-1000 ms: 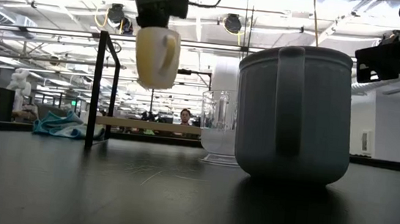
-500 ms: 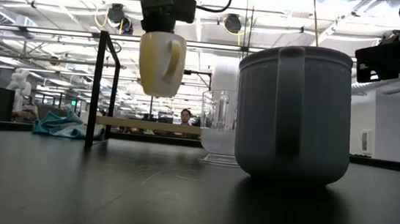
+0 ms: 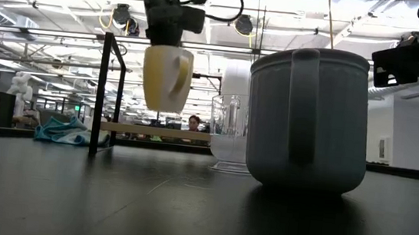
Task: Stack small to large cups/mugs on shelf
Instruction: Put the yellow mug onto the shelf
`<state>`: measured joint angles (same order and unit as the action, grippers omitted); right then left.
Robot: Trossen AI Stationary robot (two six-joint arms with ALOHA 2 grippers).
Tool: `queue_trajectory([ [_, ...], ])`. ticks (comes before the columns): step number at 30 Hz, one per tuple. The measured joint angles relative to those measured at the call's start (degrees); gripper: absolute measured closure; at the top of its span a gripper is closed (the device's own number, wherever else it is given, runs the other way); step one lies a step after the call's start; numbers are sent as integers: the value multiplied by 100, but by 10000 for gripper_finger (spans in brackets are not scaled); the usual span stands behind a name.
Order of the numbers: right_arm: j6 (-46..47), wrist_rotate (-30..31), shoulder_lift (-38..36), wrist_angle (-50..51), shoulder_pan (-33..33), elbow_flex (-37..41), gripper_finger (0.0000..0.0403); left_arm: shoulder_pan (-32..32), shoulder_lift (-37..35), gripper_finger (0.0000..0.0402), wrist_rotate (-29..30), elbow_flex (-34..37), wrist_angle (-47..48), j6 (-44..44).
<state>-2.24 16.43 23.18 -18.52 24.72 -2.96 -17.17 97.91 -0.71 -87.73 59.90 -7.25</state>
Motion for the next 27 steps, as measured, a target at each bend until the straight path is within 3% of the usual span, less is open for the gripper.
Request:
queue_trajectory([
  [14,-7,0,0,-21,-1,0,403,8,-2,387,90,562,-399,37],
  [27,-15,-2,0,-51,-1,0,403,5,-4,387,99,614,-455,140],
])
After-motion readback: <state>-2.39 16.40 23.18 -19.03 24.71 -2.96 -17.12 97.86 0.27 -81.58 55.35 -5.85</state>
